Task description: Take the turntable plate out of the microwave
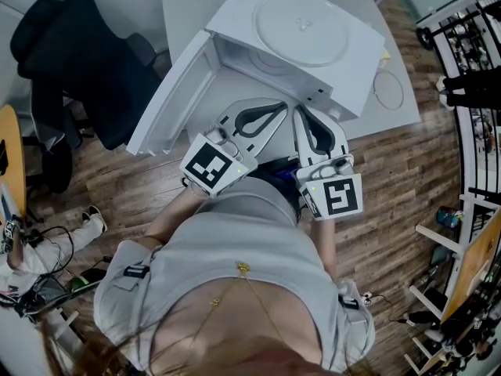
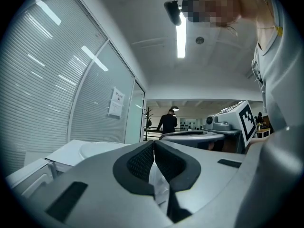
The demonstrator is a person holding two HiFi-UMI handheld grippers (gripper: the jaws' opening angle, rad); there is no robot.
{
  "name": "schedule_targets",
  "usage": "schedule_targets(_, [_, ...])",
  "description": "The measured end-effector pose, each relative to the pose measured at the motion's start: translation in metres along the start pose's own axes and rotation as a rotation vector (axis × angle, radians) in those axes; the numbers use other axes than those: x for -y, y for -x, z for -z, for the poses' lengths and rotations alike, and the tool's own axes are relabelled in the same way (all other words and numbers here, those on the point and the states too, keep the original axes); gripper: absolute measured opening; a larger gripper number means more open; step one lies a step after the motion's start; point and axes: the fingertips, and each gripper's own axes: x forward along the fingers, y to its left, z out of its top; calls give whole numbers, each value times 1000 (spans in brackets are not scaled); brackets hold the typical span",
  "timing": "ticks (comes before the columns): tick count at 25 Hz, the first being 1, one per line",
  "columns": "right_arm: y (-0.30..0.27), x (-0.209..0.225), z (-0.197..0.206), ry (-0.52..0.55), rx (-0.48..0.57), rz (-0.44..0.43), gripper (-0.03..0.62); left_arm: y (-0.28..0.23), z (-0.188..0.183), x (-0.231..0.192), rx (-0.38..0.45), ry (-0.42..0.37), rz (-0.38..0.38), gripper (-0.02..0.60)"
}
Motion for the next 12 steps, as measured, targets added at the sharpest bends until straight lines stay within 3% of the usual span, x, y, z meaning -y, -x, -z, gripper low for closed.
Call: schedule_targets(12, [-1,1,5,1,-16,-1,25,-1,0,1,-13,-13,1,29])
